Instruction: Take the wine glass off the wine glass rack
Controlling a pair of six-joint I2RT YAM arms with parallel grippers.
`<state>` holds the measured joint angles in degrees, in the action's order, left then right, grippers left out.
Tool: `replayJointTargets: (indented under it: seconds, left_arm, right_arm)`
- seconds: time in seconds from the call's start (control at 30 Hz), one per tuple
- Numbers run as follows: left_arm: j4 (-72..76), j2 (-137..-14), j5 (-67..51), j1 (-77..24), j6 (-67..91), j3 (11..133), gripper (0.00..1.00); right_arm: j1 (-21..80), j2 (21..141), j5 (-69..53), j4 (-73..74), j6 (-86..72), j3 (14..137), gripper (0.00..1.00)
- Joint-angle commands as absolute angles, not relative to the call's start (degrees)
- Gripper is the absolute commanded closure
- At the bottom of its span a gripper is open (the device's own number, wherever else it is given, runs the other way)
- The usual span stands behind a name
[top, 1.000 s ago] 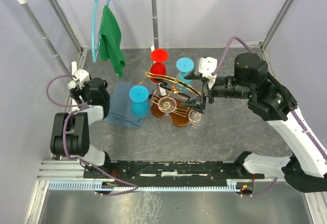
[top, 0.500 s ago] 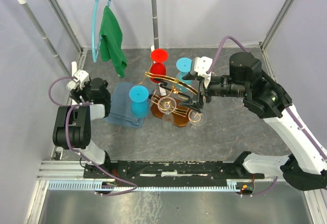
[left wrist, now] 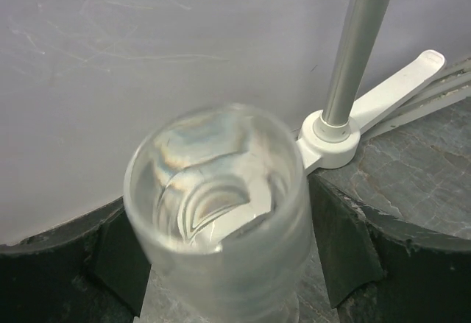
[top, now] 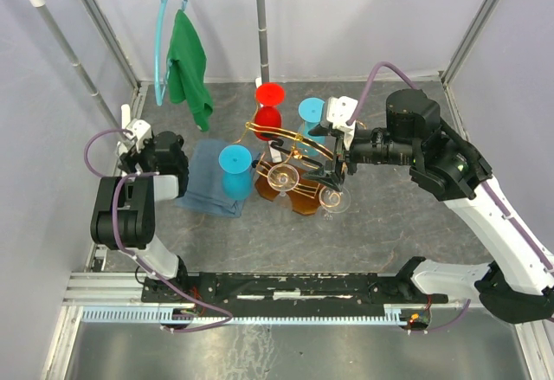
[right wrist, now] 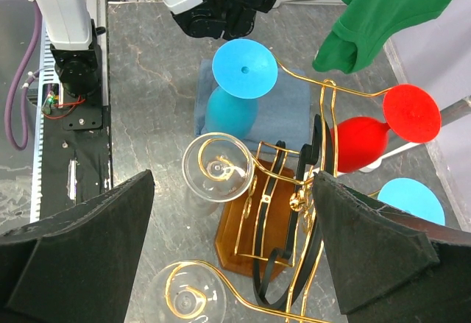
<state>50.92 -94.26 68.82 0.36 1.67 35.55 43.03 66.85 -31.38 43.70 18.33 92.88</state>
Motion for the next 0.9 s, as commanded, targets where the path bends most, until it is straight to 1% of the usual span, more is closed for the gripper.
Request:
replayJointTargets:
  seconds: [0.0, 0.23, 0.3, 0.43, 0.53, 0.57, 0.7, 0.87]
  left_arm:
    - [51.04, -93.88, 70.66, 0.26, 4.51, 38.01, 0.13]
    - [46.95, -93.10, 71.88, -0.02, 6.27, 38.37, 0.05]
    - [46.76, -92.69, 72.62, -0.28, 5.81, 38.10, 0.00]
    - [42.10, -90.27, 72.20, -1.91, 6.07, 38.31, 0.01]
    - [34.88, -85.97, 70.68, -3.18, 10.87, 37.83, 0.01]
    - [31.46, -84.38, 69.82, -3.21, 14.71, 37.80, 0.01]
    - [21.23, -78.15, 66.98, -3.38, 21.27, 38.19, 0.01]
    - [1.77, -68.53, 64.27, -3.78, 30.36, 41.56, 0.01]
  right_arm:
    - [43.15, 66.11, -30.90, 40.96, 18.37, 93.13, 0.04]
    - [43.08, 65.88, -30.89, 41.07, 18.30, 93.00, 0.05]
    - [43.09, 65.69, -30.94, 40.99, 18.34, 92.97, 0.05]
    - [43.11, 65.65, -30.69, 40.55, 18.29, 92.49, 0.05]
    - [43.12, 66.03, -30.95, 40.20, 18.15, 92.20, 0.06]
    - [43.15, 66.20, -31.03, 40.21, 18.01, 92.26, 0.06]
    - [43.14, 66.43, -31.11, 39.97, 17.71, 92.22, 0.05]
    - [43.11, 66.49, -29.54, 39.38, 16.99, 92.02, 0.03]
